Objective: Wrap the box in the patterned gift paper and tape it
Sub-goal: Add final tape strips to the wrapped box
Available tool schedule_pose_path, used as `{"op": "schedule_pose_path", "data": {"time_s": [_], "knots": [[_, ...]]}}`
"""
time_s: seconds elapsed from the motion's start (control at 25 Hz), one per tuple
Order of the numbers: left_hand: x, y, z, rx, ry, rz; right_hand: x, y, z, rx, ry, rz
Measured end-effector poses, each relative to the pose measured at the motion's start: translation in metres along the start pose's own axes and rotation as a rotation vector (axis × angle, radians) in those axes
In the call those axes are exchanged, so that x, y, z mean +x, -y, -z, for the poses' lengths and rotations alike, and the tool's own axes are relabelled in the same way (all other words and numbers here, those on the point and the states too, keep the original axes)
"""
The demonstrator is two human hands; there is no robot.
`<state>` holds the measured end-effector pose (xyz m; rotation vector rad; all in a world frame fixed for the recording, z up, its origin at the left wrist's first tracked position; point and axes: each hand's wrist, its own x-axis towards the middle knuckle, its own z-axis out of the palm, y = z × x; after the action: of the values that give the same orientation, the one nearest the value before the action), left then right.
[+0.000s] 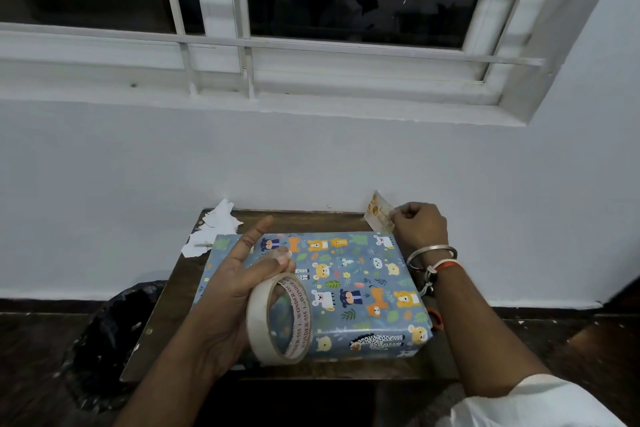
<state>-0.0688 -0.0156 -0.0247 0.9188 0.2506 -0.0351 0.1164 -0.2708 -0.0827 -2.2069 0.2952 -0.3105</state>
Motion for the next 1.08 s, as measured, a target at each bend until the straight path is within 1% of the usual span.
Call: {"op": "schedule_pose_path", "data": {"time_s": [0.12,0.2,0.24,0.28,0.36,0.4,0.44,0.52,0.6,0.76,0.92,1.08], "knots": [[-0.006,-0.003,0.002,-0.029,-0.004,0.005,-0.019,0.027,0.018,0.087,-0.113,0.084],[-0.010,-0.003,0.004,-0.043,-0.002,0.010,-0.033,0.039,0.033,0.150,-0.166,0.054],[-0.011,-0.003,0.004,-0.052,0.005,0.012,-0.040,0.043,0.040,0.243,-0.162,0.040],[-0.014,-0.003,0.005,-0.052,0.013,0.016,-0.049,0.047,0.045,0.396,-0.118,0.012],[-0.018,-0.006,0.007,-0.028,0.018,0.022,-0.074,0.056,0.048,0.696,0.044,-0.052],[-0.020,-0.007,0.008,-0.028,0.019,0.026,-0.091,0.058,0.045,0.773,0.113,-0.075],[-0.023,-0.008,0.008,-0.038,0.020,0.030,-0.110,0.059,0.040,0.801,0.164,-0.103],[-0.028,-0.011,0.008,-0.060,0.026,0.036,-0.148,0.058,0.029,0.781,0.226,-0.142],[-0.035,-0.012,0.007,-0.055,0.043,0.048,-0.175,0.054,0.016,0.721,0.274,-0.126],[-0.045,-0.014,0.010,-0.061,0.061,0.070,-0.202,0.060,0.000,0.628,0.351,-0.047],[-0.045,-0.016,0.013,-0.058,0.061,0.072,-0.211,0.063,-0.008,0.433,0.351,0.112],[-0.044,-0.017,0.013,-0.049,0.057,0.067,-0.211,0.065,-0.004,0.369,0.370,0.204]]}}
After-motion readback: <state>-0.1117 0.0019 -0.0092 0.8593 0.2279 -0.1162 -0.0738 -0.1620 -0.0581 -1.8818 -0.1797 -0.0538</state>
